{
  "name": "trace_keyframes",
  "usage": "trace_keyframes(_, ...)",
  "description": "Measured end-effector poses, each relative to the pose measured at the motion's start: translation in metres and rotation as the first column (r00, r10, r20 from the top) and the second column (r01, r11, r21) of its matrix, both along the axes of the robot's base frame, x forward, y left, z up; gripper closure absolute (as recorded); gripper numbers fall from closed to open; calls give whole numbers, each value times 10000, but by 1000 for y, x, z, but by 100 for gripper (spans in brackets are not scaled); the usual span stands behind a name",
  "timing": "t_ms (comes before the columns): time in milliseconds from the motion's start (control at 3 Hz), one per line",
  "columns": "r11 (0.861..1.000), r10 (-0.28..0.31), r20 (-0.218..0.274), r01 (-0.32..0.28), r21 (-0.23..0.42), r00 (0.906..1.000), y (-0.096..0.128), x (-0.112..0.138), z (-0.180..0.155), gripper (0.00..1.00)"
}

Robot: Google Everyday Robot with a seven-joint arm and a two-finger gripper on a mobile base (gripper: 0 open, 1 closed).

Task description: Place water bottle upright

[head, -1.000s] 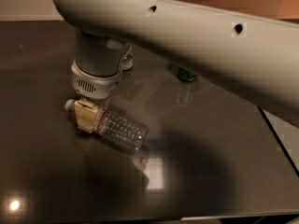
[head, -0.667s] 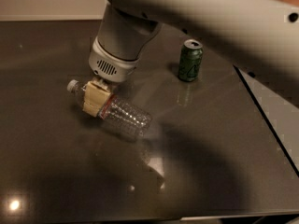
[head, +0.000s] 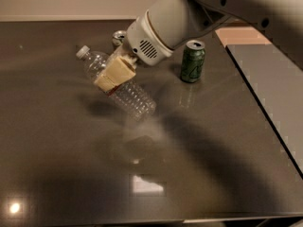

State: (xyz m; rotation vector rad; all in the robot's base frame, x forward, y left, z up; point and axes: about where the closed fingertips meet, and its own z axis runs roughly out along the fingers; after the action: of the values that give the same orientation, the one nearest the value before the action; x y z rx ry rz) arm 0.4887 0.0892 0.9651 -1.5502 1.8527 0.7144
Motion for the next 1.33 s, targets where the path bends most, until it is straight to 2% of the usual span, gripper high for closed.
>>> trace_keyframes(333, 9825, 120, 507, -212, 1849, 9986, -13, 4, 10, 100)
trace_keyframes(667, 9367, -18, 1164, -391, 3480, 9932, -33, 8, 15, 100)
trace_keyframes(1000, 8826, -135, 2032, -838, 4626, 9790, -50, 8, 15, 100)
trace_keyframes(1333, 8337, -278, 2712, -1273, 5373, 9621, -60, 5, 13, 100)
